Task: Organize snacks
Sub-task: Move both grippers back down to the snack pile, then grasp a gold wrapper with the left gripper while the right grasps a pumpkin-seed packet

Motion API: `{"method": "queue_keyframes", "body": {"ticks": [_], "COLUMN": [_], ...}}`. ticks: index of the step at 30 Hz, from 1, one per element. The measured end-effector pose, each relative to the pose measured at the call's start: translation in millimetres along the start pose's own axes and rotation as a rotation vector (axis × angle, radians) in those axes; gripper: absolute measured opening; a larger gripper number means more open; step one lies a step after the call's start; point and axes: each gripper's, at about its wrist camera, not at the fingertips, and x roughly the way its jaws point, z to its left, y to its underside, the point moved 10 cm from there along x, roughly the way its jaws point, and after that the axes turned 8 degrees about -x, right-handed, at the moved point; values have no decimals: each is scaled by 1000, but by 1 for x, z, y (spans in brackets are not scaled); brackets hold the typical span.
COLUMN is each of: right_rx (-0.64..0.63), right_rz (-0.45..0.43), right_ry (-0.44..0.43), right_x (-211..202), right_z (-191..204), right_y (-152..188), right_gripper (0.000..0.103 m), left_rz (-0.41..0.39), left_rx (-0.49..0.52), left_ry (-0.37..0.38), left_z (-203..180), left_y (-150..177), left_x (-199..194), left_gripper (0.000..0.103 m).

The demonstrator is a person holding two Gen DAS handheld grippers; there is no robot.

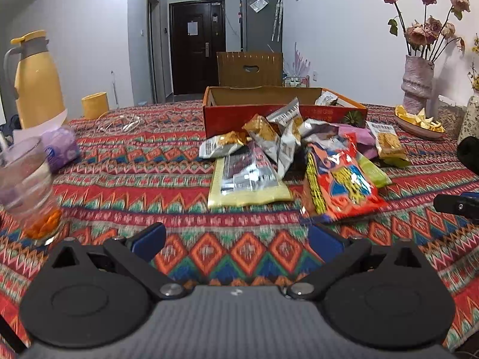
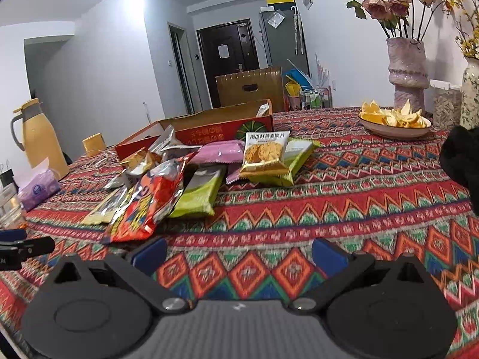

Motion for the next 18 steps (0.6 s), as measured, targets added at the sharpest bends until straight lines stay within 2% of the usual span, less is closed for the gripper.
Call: {"method": "queue_keyframes", "body": {"ticks": [9, 15, 18], "right_rx": [-58, -79, -78], "right_rz": [-5, 3, 11], "right_ry": [33, 54, 62], "right_x": [40, 74, 92], "right_z": [-7, -18, -25], "right_y": [-35, -61, -72], "right_gripper": [103, 92, 89], "left_rz": [-23, -30, -25], "left_rx": [6, 21, 6], "left_ry": [-21, -62, -52], "left_z": [6, 12, 15], "left_y": [-37, -62, -77], "left_x": [40, 72, 91], "left_gripper": [103, 103, 103]}}
